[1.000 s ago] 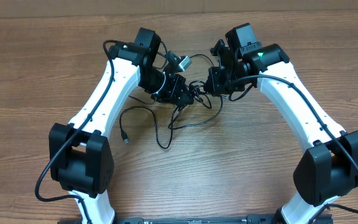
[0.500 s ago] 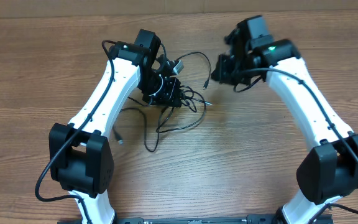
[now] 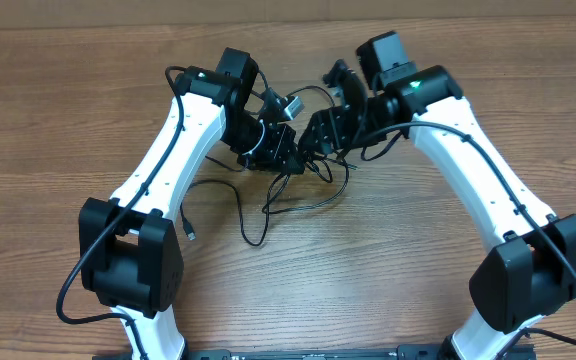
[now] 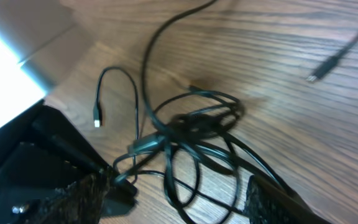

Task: Untangle cables

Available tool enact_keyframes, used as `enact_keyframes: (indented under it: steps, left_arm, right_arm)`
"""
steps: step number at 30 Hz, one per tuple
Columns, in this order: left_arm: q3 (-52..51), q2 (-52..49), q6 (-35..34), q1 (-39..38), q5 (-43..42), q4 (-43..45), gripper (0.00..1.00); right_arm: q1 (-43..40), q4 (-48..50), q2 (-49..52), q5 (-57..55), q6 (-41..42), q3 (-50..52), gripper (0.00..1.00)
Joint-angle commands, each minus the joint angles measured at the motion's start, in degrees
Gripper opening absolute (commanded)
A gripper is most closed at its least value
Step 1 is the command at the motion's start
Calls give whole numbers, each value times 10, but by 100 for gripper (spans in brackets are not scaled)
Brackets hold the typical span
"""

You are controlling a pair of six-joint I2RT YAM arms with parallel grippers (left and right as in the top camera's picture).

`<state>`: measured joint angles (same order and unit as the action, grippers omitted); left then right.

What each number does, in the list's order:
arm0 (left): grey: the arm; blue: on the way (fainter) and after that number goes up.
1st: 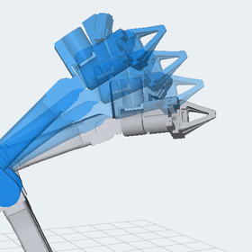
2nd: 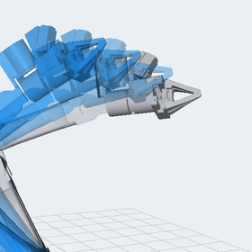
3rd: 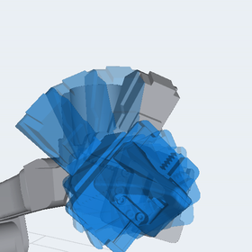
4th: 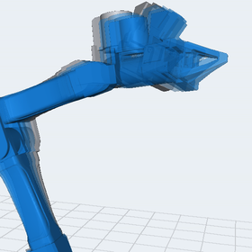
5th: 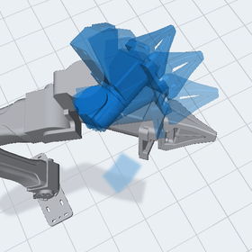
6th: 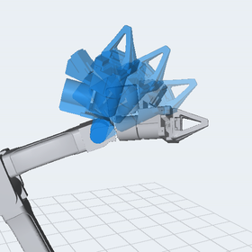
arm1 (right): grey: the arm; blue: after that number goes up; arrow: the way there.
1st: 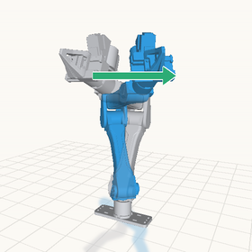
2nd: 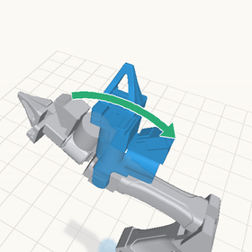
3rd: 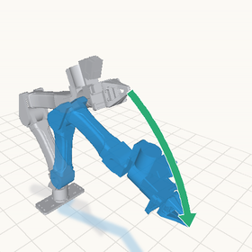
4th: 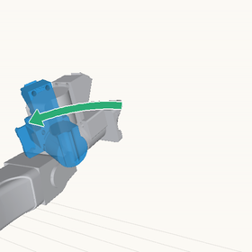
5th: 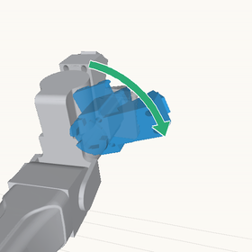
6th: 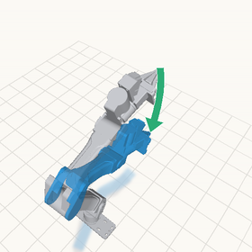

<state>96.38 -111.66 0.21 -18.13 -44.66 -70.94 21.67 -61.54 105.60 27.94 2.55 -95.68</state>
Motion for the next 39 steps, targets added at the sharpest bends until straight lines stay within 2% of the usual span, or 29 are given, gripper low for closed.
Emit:
enact_keyframes:
  steps: [1, 2, 11, 20, 25, 28, 30, 34, 37, 39]
  left_arm:
    - [13, 11, 30, -3, -55, -13, 4]
    - [13, 11, 52, -3, -66, -20, 4]
    - [13, 11, 52, -2, -64, -30, 4]
    - [13, 11, 70, -2, -94, -43, 4]
    - [13, 11, 69, -2, -94, -43, 4]
    - [13, 11, 69, -2, -94, -43, 4]
    - [13, 11, 69, -2, -101, -43, 4]
    - [13, 11, 69, 1, -103, -39, 4]
    - [13, 11, 69, 4, -105, -39, 4]
    - [13, 11, 69, 4, -110, -41, 4]
  right_arm:
    - [14, 1, -9, -35, -31, -7, 72]
    - [18, 1, -9, -45, -31, -4, 71]
    - [9, 1, -8, -74, -30, 12, 64]
    - [7, 0, 2, -74, -30, 13, 29]
    - [8, -5, 2, -74, -26, 13, 19]
    - [7, -12, 2, -74, -26, 13, 20]
    - [8, -24, 2, -76, -26, 14, 31]
    - [8, -40, 2, -78, -27, 16, 37]
    - [7, -42, 2, -81, -27, 16, 36]
    - [8, -40, 2, -89, -27, 16, 29]
